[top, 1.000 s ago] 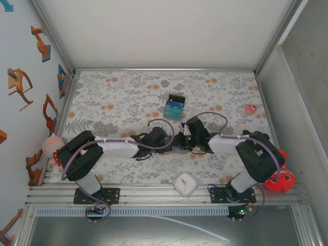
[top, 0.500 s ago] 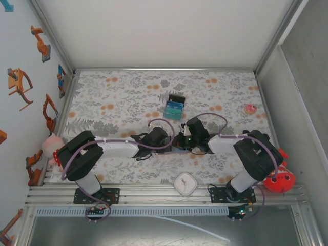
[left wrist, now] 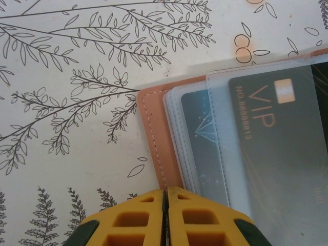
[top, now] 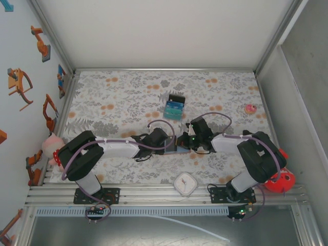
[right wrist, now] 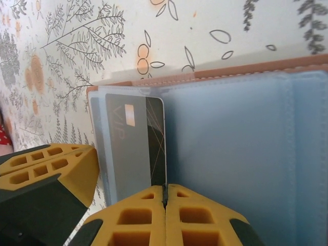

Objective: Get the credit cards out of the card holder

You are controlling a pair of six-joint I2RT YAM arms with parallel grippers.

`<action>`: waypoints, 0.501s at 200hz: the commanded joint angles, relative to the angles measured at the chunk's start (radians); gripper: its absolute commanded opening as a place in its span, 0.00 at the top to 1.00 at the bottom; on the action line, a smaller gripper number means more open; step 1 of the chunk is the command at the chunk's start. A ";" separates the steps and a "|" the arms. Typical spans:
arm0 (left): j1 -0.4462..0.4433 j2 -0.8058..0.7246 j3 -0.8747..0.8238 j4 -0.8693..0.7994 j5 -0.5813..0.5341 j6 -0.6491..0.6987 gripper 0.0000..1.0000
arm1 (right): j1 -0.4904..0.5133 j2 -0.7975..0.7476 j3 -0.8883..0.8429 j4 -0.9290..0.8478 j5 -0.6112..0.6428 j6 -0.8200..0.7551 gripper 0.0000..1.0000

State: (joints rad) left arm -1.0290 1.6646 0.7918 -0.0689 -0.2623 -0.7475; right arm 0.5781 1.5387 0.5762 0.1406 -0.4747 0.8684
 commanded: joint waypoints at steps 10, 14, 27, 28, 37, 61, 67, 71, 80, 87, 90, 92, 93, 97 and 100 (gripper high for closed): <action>-0.001 0.000 0.006 -0.076 -0.026 0.008 0.91 | -0.008 -0.040 0.029 -0.134 0.068 -0.076 1.00; -0.001 -0.005 0.008 -0.076 -0.028 0.011 0.91 | -0.009 -0.043 0.031 -0.141 0.070 -0.081 1.00; -0.002 -0.019 0.012 -0.074 -0.031 0.023 0.90 | -0.009 -0.051 0.040 -0.163 0.077 -0.094 1.00; -0.001 -0.021 0.012 -0.073 -0.032 0.024 0.90 | -0.009 -0.052 0.040 -0.164 0.077 -0.096 1.00; -0.002 -0.030 0.016 -0.072 -0.036 0.032 0.88 | -0.010 -0.055 0.045 -0.179 0.082 -0.104 1.00; -0.002 -0.057 0.035 -0.076 -0.053 0.058 0.81 | -0.010 -0.070 0.060 -0.222 0.106 -0.127 1.00; -0.003 -0.064 0.043 -0.073 -0.054 0.066 0.80 | -0.010 -0.072 0.063 -0.226 0.105 -0.131 1.00; -0.003 -0.068 0.048 -0.070 -0.054 0.073 0.79 | -0.011 -0.073 0.064 -0.226 0.104 -0.131 1.00; -0.003 -0.069 0.063 -0.058 -0.052 0.092 0.77 | -0.010 -0.072 0.066 -0.224 0.094 -0.131 1.00; -0.003 -0.067 0.080 -0.050 -0.049 0.108 0.76 | -0.010 -0.069 0.070 -0.223 0.089 -0.131 1.00; -0.003 -0.064 0.088 -0.047 -0.047 0.115 0.76 | -0.009 -0.067 0.072 -0.222 0.086 -0.131 1.00; -0.003 -0.061 0.094 -0.046 -0.046 0.120 0.76 | -0.009 -0.066 0.072 -0.223 0.085 -0.131 1.00; -0.003 -0.060 0.097 -0.045 -0.045 0.123 0.76 | -0.009 -0.066 0.073 -0.223 0.084 -0.131 1.00; -0.003 -0.052 0.110 -0.044 -0.044 0.134 0.75 | -0.010 -0.063 0.075 -0.222 0.082 -0.129 1.00; -0.004 -0.046 0.122 -0.044 -0.041 0.139 0.75 | -0.010 -0.062 0.075 -0.222 0.079 -0.130 1.00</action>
State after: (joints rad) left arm -1.0290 1.6291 0.8364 -0.1207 -0.2939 -0.6827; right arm 0.5735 1.4845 0.6270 -0.0383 -0.4061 0.7643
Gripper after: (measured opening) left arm 0.242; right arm 0.040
